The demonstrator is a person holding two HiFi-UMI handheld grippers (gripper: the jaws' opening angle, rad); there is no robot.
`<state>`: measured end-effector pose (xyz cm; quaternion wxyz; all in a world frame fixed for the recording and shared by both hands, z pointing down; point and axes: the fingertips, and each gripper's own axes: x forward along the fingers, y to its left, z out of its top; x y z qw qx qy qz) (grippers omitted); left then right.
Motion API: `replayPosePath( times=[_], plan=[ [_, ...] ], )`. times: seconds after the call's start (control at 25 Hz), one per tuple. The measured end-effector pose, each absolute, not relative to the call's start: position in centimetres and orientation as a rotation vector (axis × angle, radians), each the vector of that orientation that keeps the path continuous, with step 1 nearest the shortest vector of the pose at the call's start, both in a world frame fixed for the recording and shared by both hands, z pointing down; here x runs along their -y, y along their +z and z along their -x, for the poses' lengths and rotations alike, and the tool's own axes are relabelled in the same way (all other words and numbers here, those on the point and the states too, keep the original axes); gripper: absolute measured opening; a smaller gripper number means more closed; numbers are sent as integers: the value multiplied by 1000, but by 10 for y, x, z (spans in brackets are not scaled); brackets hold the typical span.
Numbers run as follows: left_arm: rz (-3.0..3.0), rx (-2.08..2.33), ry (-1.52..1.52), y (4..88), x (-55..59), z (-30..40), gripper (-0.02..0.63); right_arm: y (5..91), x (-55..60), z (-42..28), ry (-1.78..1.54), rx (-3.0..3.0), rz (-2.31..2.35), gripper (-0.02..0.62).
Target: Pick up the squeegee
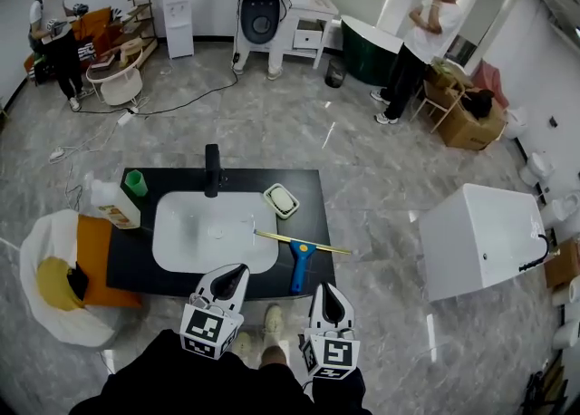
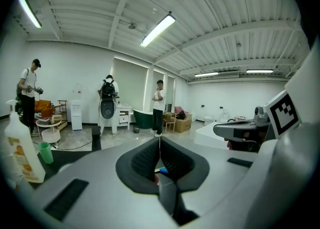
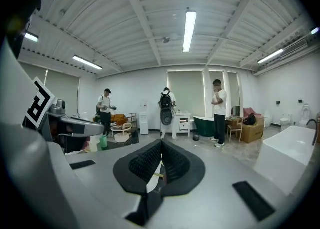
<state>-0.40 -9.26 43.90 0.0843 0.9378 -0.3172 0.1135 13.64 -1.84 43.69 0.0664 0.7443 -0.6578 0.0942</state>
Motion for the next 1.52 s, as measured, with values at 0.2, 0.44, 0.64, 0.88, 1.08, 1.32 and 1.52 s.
replayPosePath(
  times=[0.2, 0.44, 0.64, 0.88, 1.08, 1.32, 1.52],
  plan=[
    [-2727, 1011, 406, 461, 111, -9, 25, 466, 49, -158, 384, 2020, -2169, 15],
    [-2644, 1058, 464, 495, 142, -30, 25, 507, 84, -182, 496, 2029, -2084, 15],
    [-2609, 1055, 524, 526, 163, -43, 25, 544, 106, -190, 588, 2023, -2043, 15],
    [-2547, 1039, 598, 571, 175, -50, 25, 593, 123, -204, 678, 1980, -2017, 15],
    [-2513, 1028, 648, 596, 183, -52, 25, 625, 132, -200, 777, 1961, -1974, 15],
    [-2493, 1002, 676, 616, 189, -55, 25, 654, 137, -196, 886, 1921, -1948, 31],
    [-2468, 1003, 691, 626, 192, -55, 25, 680, 138, -200, 961, 1866, -1929, 147]
  ],
)
